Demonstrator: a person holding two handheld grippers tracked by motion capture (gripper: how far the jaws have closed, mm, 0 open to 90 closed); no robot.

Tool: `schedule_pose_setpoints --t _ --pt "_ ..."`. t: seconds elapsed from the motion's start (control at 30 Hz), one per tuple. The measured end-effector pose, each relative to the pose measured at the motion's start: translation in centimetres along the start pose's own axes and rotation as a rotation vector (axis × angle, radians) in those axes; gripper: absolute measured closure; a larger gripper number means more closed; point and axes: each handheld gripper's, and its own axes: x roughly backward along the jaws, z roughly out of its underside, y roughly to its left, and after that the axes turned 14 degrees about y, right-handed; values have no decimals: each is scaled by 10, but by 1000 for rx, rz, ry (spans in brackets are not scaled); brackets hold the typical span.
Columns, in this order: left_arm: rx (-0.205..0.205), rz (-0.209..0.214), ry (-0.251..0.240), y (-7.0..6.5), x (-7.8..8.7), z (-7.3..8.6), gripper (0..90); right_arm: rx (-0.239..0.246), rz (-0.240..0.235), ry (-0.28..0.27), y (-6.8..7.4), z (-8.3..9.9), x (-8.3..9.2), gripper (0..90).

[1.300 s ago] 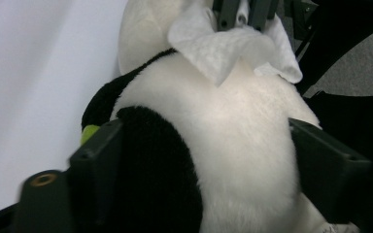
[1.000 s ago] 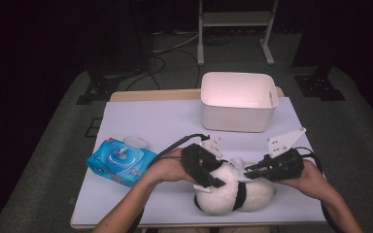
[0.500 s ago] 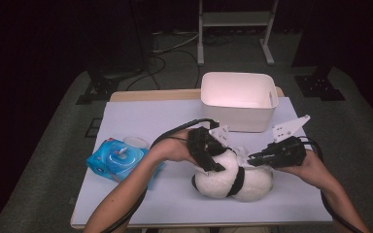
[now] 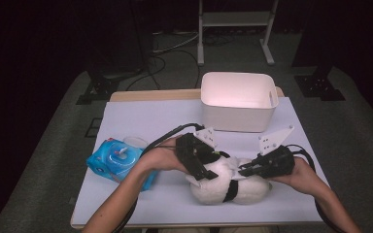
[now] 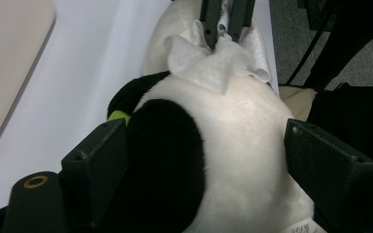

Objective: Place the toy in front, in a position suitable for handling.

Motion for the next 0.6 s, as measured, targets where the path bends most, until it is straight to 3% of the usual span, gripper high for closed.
schedule_pose_setpoints --t 0.1,0.23,0.43,0.5,0.6 --pt "26 -15 -8 -5 3 6 145 12 -4 -4 8 0 -3 828" --pt "40 -5 -2 -11 -1 12 146 16 -13 -10 12 0 -5 828" --pt "17 -14 -14 -23 -10 19 213 43 -10 -6 22 -2 -4 828" --pt "15 -19 -36 -25 -10 20 221 49 -22 -13 24 -8 -3 828" --pt "6 -24 -32 -28 -13 21 223 78 -23 6 26 -21 -10 828"
